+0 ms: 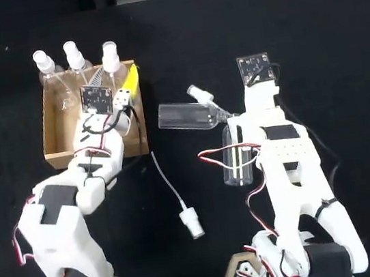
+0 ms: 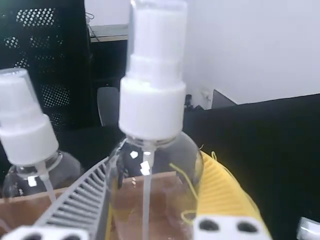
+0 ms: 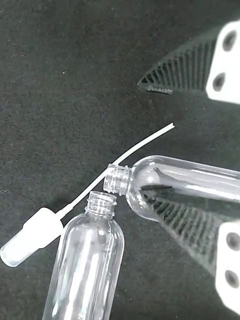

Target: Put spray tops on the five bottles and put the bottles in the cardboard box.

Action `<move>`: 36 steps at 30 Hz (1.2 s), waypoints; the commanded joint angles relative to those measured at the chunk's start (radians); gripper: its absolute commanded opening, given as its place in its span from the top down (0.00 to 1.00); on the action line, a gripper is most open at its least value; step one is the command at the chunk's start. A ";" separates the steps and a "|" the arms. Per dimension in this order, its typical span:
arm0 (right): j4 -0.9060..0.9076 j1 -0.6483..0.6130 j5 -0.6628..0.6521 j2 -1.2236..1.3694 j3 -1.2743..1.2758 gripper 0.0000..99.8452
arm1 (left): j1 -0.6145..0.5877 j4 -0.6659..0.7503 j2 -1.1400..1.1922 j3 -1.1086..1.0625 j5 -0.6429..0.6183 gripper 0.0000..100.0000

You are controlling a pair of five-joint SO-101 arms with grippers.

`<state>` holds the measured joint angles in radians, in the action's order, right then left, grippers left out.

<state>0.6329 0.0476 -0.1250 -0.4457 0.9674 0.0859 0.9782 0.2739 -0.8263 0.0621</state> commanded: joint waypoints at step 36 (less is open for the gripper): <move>-0.023 0.017 0.000 -0.061 -0.005 0.73 | -0.030 0.269 0.295 0.157 -0.014 0.86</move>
<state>0.6329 0.0476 -0.1250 -0.4457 0.9674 0.0476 1.2283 0.5762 -0.7081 0.0591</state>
